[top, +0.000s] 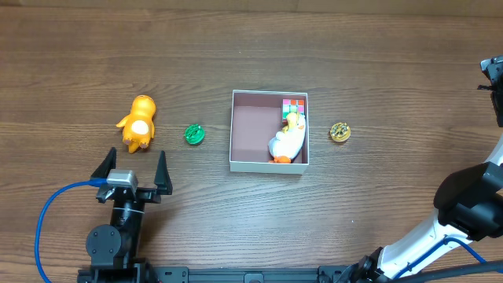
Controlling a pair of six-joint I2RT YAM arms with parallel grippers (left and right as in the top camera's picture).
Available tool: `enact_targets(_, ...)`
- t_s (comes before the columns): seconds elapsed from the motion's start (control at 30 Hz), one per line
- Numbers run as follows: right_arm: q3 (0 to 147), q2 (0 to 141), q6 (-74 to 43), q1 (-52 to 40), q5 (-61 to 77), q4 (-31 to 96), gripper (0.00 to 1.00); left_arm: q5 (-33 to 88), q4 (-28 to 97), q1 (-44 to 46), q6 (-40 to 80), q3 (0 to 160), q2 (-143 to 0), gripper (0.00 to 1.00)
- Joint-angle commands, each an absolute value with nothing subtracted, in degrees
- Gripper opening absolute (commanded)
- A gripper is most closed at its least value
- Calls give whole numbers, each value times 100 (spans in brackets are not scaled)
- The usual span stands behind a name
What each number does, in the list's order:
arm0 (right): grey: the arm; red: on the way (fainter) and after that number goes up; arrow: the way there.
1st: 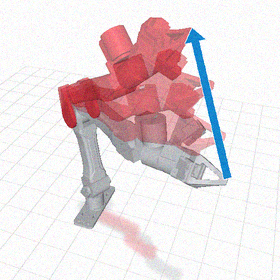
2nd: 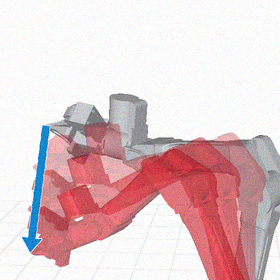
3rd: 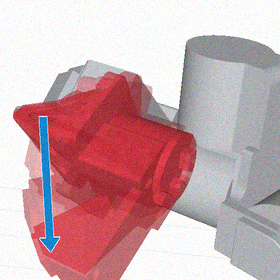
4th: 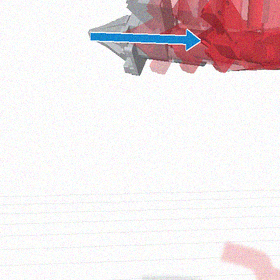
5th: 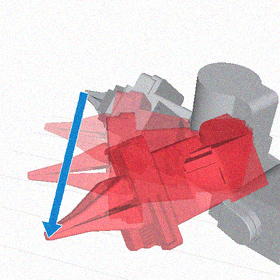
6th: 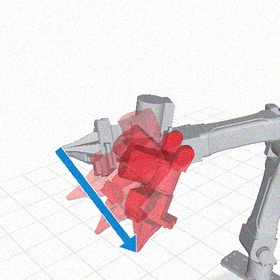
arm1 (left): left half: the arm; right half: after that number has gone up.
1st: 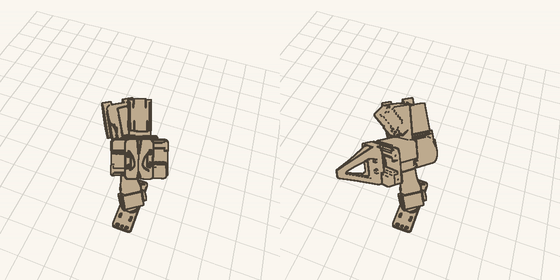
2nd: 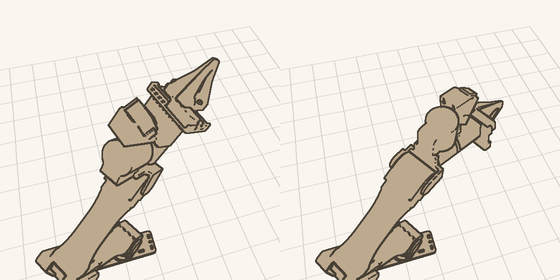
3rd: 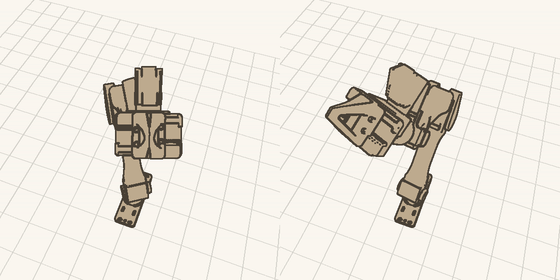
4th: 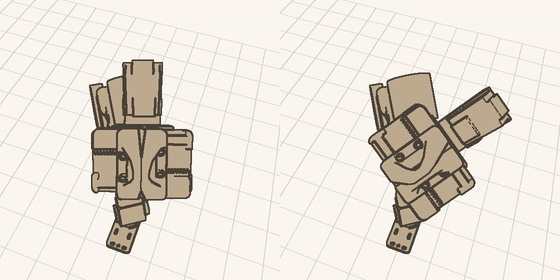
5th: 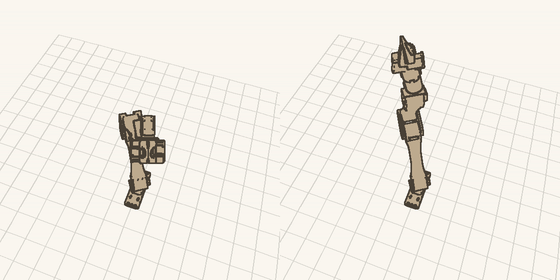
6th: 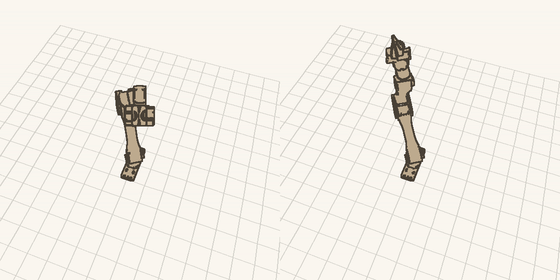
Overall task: Pack container
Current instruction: 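Move the left gripper over the orange dinosaur toy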
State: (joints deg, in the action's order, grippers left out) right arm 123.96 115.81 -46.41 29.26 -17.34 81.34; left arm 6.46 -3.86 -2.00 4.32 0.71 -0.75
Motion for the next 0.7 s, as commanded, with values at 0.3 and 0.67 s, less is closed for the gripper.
enact_targets(0.3,12370,11585,-4600,2932,-1787,8130,100,725,1885,-233,-1153,3625,-1531,100)
enact_targets(0.67,12370,11585,-4600,2932,-1173,8184,100,904,3577,-224,-1376,7019,-4963,100)
